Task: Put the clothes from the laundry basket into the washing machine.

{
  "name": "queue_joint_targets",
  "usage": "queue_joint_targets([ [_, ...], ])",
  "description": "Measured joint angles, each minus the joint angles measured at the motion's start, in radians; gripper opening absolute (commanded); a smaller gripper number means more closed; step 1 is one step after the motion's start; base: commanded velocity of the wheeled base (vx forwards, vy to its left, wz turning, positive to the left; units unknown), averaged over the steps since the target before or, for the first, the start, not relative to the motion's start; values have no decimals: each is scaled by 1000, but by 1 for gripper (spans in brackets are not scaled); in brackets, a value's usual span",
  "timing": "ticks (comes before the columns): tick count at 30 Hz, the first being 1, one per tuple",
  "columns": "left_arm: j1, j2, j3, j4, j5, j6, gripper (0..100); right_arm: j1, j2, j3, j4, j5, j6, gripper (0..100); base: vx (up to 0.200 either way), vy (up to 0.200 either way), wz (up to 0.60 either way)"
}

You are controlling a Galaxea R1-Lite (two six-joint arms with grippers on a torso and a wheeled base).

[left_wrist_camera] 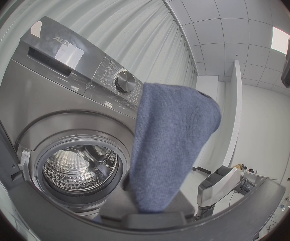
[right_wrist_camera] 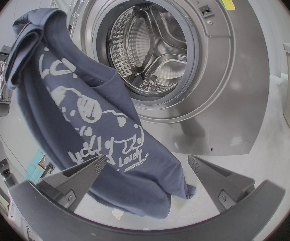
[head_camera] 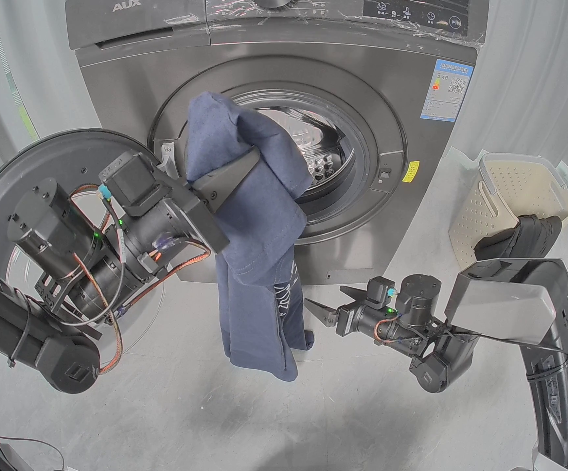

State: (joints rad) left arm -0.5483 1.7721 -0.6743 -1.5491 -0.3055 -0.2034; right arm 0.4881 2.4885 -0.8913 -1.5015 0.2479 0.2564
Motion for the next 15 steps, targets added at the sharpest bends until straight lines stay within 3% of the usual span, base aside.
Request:
queue_joint_targets([
  [7, -3, -2, 0, 0, -1, 0, 0, -7, 91, -168, 54, 15, -3, 100, 0, 0, 0],
  [11, -5, -2, -2, 0, -1, -1, 0, 15, 129, -210, 62, 50, -2, 100, 0, 0, 0],
  [15, -5, -2, -2, 0, 0, -1, 0, 43, 154, -247, 54, 57, -2, 100, 0, 0, 0],
])
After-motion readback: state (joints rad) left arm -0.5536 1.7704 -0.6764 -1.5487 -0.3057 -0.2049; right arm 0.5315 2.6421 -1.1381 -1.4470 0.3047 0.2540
